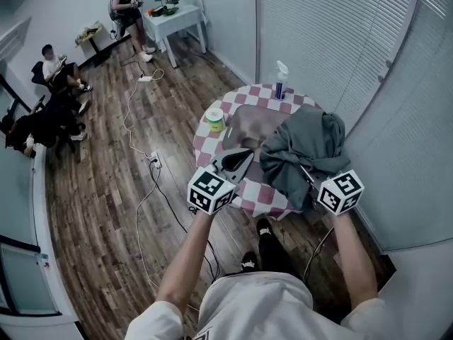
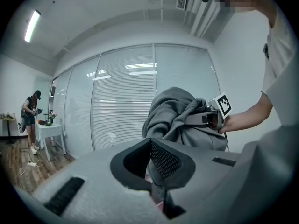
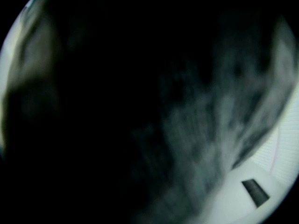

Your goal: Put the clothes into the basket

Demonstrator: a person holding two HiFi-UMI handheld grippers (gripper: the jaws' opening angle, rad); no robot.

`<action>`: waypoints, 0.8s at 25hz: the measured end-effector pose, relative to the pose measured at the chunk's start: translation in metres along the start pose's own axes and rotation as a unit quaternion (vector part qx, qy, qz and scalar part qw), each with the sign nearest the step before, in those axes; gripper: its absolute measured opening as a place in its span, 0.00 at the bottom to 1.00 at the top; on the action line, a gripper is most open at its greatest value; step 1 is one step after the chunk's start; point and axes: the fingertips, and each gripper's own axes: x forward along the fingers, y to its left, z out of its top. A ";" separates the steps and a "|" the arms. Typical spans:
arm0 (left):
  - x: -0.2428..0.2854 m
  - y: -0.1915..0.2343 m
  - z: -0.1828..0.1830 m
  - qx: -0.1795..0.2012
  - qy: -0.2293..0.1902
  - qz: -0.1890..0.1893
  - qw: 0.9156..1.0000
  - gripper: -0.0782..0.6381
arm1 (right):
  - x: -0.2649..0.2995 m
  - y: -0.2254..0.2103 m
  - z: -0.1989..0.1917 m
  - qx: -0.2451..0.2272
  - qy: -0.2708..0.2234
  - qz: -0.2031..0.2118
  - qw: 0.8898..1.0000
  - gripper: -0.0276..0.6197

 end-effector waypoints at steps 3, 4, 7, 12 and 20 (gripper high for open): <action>0.014 0.015 0.005 0.002 -0.003 0.007 1.000 0.13 | 0.015 -0.014 0.007 -0.003 -0.006 0.012 1.000 0.43; 0.020 0.021 0.008 0.003 -0.004 0.010 1.000 0.13 | 0.020 -0.019 0.011 -0.004 -0.008 0.015 1.000 0.43; 0.034 0.037 0.013 0.005 -0.004 0.017 1.000 0.13 | 0.040 -0.034 0.018 -0.002 -0.013 0.028 1.000 0.43; 0.053 0.071 0.021 0.008 -0.007 0.038 0.999 0.13 | 0.081 -0.057 0.035 -0.004 -0.026 0.057 0.998 0.43; 0.077 0.123 0.034 -0.001 -0.012 0.078 0.997 0.13 | 0.142 -0.092 0.056 -0.016 -0.034 0.086 0.996 0.43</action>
